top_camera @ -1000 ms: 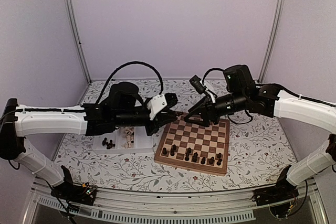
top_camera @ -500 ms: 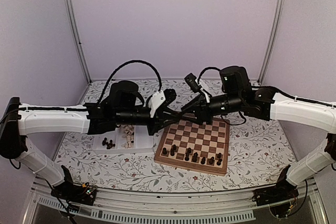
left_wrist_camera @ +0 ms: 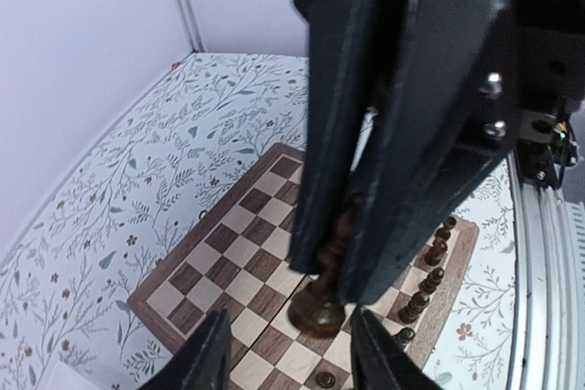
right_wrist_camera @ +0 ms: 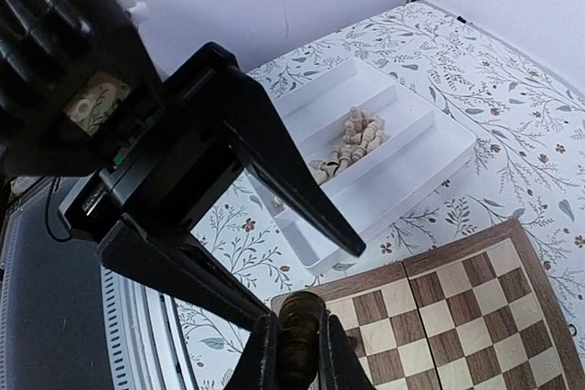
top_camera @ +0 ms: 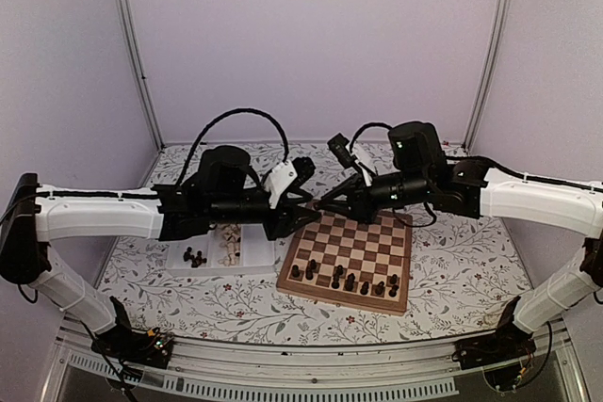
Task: Set up the chess pieces on the board
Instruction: Place the chess piece on the chessboard.
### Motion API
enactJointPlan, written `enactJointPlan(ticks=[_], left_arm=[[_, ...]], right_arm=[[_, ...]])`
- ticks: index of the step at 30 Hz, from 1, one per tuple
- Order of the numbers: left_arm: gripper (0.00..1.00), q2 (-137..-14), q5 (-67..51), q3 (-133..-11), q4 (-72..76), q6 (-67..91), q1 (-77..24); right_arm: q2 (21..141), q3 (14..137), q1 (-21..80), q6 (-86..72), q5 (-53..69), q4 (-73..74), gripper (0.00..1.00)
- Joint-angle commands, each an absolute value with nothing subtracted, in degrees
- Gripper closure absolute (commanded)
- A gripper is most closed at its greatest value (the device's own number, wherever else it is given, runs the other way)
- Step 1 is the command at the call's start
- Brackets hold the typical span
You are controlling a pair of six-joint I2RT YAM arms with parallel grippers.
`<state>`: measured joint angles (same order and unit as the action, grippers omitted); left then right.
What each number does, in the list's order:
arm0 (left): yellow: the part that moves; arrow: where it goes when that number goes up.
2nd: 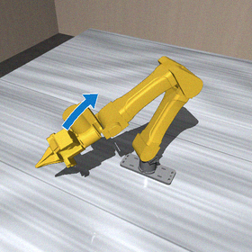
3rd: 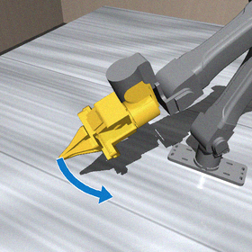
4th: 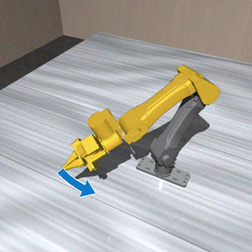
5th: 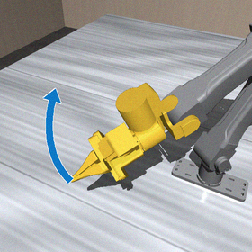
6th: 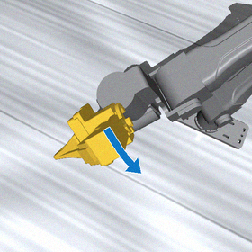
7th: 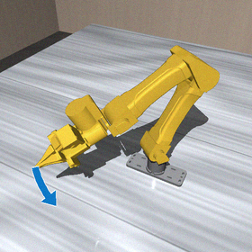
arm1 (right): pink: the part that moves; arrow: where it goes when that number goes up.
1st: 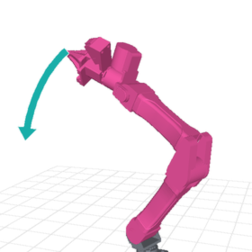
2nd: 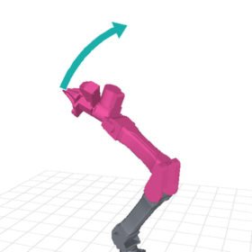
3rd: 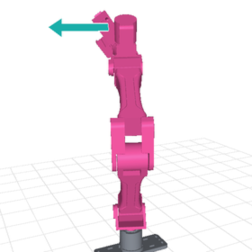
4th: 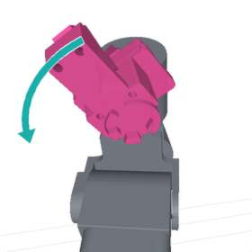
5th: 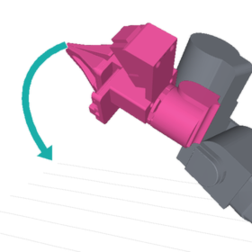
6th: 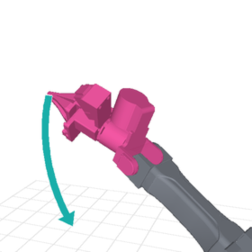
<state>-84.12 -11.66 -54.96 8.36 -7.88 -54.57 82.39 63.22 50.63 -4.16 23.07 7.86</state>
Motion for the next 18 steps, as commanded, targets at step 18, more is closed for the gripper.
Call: enactJointPlan(ticks=[18], left_arm=[[0.35, -71.0, 13.1, -47.5, 18.4, -9.3, -49.7]], right_arm=[[99.4, 70.9, 55.9, 5.1, 18.4, 30.4, 0.97]])
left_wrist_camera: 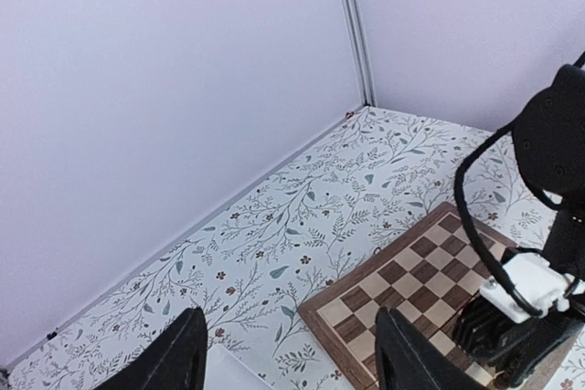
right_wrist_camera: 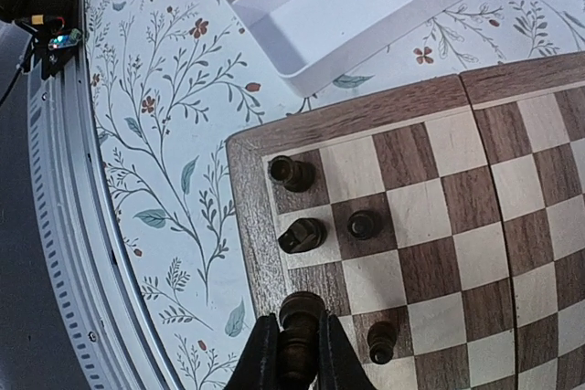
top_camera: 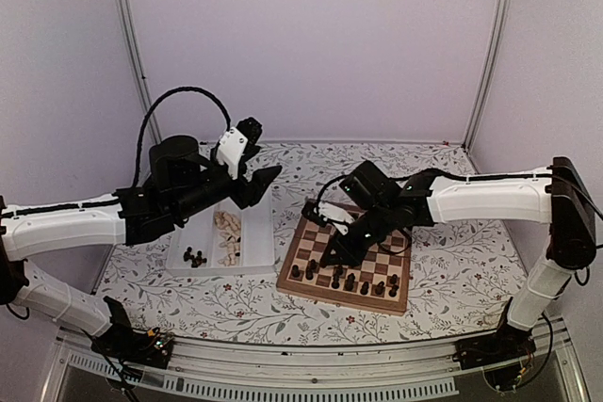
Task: Set up the chess pieces on the board
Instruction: Place the chess piece on the chessboard.
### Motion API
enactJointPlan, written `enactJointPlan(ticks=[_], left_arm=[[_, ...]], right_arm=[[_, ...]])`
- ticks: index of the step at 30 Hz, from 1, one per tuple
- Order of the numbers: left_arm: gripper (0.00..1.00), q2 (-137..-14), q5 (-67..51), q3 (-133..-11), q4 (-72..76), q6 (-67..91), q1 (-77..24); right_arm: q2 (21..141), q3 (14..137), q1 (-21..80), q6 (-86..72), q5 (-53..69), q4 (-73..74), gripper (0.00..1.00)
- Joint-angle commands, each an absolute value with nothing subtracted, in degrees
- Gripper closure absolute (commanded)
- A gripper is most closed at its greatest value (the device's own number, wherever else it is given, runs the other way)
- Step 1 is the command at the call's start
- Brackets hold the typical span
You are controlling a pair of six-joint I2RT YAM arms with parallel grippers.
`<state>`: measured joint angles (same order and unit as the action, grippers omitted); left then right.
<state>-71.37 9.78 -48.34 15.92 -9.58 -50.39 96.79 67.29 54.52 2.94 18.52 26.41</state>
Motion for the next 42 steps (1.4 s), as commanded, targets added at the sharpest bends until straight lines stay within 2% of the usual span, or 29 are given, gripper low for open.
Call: enactJointPlan(ticks=[1, 15, 29, 34, 42], left_arm=[[0.35, -71.1, 13.1, -47.6, 18.3, -9.2, -49.6], [0.35, -71.9, 12.6, -48.1, 17.1, -8.7, -49.6], [0.34, -72.6, 12.2, -48.6, 16.4, -8.5, -49.7], [0.34, -72.8, 12.0, -48.7, 16.3, -8.4, -49.6], [0.34, -72.9, 11.6, -48.8, 16.0, -8.4, -49.7]], right_arm=[[100.4, 71.3, 56.3, 5.2, 18.4, 30.7, 0.96], [107.7, 77.7, 58.9, 6.6, 14.9, 37.1, 0.95], [109.6, 78.3, 59.3, 6.8, 12.3, 38.5, 0.94], [110.0, 78.6, 59.3, 6.7, 11.5, 38.2, 0.91], [110.2, 79.2, 59.4, 6.4, 10.9, 38.0, 0.81]])
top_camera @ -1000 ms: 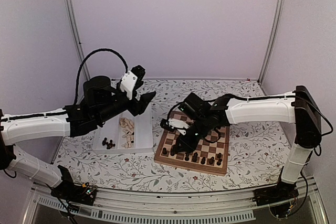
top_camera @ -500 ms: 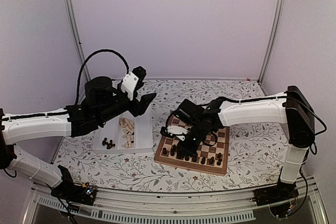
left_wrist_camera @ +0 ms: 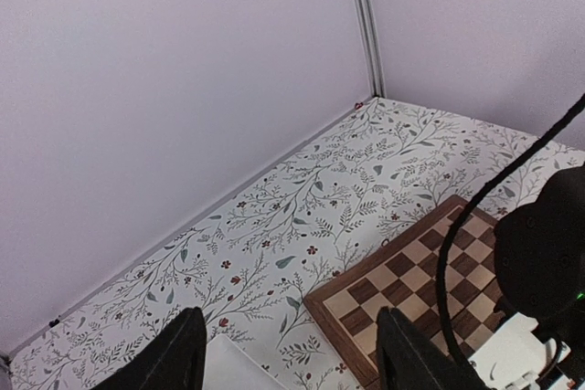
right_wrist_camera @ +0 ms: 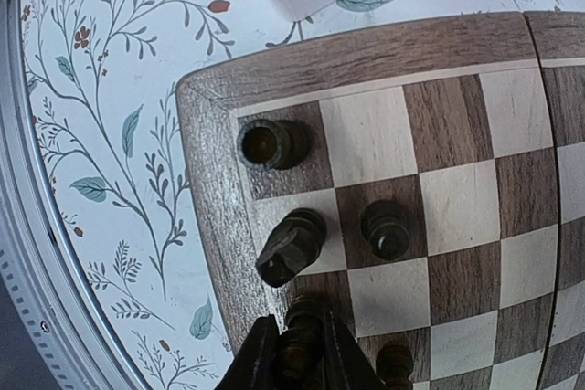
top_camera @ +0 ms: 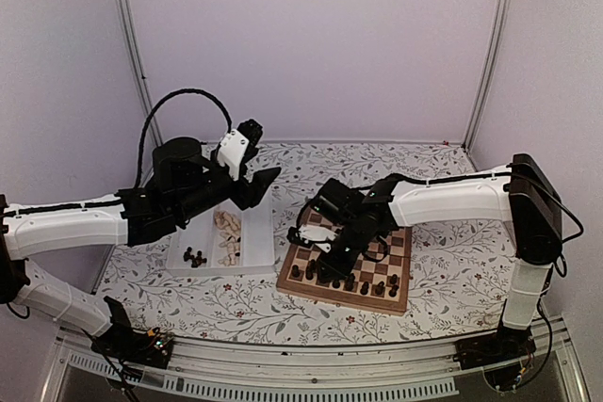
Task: Set up the chess pieces on the board
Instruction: Place the chess piece on the chessboard.
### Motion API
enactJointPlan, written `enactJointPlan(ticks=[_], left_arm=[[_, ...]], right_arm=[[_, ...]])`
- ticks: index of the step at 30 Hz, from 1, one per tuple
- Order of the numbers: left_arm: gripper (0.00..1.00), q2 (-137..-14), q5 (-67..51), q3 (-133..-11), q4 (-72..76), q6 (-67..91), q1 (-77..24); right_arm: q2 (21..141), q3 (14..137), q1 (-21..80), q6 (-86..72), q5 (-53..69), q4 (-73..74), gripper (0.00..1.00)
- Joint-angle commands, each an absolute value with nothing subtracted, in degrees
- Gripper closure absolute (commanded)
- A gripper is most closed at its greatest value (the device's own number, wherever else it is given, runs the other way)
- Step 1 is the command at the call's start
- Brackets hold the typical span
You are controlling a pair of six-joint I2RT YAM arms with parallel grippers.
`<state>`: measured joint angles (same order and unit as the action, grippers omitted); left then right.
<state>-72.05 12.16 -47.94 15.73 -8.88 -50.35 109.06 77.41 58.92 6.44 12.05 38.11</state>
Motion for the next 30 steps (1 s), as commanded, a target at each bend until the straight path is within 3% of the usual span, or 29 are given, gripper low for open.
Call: enactJointPlan(ticks=[1, 11, 15, 20, 24, 30], left_arm=[[0.34, -72.9, 11.6, -48.8, 16.1, -8.5, -49.7], [0.34, -73.2, 12.0, -49.1, 15.7, -9.0, -49.6], [0.31, -73.0, 19.4, -50.2, 13.0, -10.9, -49.5], [0.31, -73.4, 30.4, -58.1, -6.1, -3.2, -46.9], [0.42, -69.7, 19.2, -60.2, -24.3, 13.6, -37.0], [0.5, -68.6, 9.8, -55.3, -37.5, 22.6, -31.1]], right_arm=[[110.3, 79.3, 59.5, 6.5, 10.8, 38.1, 0.8], [108.3, 79.7, 59.5, 5.8, 12.3, 37.8, 0.74], [105.9, 80.0, 59.5, 5.4, 10.9, 37.9, 0.67], [101.1, 79.3, 58.3, 4.8, 9.6, 36.6, 0.61], [95.2, 74.7, 55.7, 3.0, 10.1, 31.5, 0.58], [88.6, 68.0, 52.3, 1.3, 10.3, 25.0, 0.56]])
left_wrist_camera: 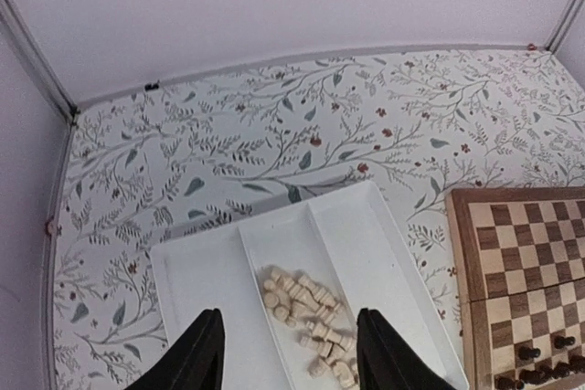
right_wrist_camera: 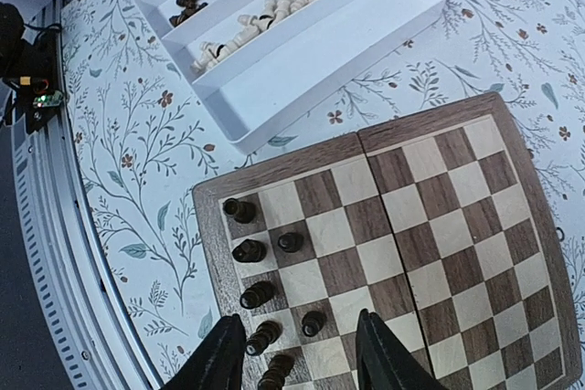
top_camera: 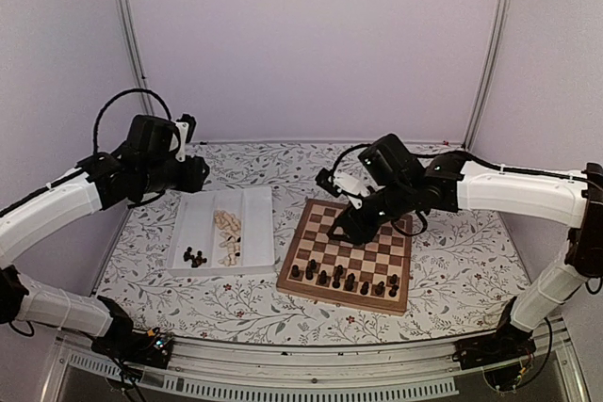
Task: Set up the chess pieces on the board
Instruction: Place the chess piece on the chessboard, then pick up the chess piece from the storage box.
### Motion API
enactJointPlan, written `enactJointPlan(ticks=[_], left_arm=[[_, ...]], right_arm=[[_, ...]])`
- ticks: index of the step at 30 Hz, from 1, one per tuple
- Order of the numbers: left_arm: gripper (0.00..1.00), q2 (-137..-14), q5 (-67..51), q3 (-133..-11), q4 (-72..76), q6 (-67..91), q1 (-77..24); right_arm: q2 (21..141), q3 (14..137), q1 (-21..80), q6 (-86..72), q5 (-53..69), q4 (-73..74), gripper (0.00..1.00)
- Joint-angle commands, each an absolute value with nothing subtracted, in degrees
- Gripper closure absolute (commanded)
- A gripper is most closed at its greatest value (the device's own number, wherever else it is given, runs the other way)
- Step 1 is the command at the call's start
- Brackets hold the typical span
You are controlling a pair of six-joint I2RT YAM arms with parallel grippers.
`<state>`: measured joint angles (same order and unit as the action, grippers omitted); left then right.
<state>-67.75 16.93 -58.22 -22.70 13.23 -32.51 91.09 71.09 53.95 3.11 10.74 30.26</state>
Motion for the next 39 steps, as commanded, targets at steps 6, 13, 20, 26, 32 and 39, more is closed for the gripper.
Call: enactJointPlan(ticks=[6, 13, 20, 26, 32, 39], left_arm=[[0.63, -75.1, 1.7, -52.0, -40.5, 23.3, -25.8], [0.61, -86.6, 4.2, -54.6, -48.3, 26.2, -23.4], [0.61, -90.6, 6.5, -55.4, -47.0, 25.9, -22.5], [0.62, -92.5, 7.3, -55.3, -46.4, 25.9, -21.8], [0.68, -95.5, 7.8, -55.7, -45.5, 25.0, -21.5], [0.76, -97.4, 8.3, -55.4, -45.5, 24.6, -21.5]], right_arm=[[88.7, 66.7, 52.1, 2.1, 11.2, 24.3, 0.56], [85.8, 62.8, 52.2, 1.4, 11.7, 22.0, 0.56], [84.4, 60.0, 52.2, 0.9, 12.3, 20.4, 0.56], [84.5, 59.5, 52.1, 1.4, 12.6, 20.0, 0.56], [85.5, 59.4, 52.2, 1.3, 13.2, 19.5, 0.56], [85.9, 59.0, 52.1, 0.7, 13.6, 19.1, 0.56]])
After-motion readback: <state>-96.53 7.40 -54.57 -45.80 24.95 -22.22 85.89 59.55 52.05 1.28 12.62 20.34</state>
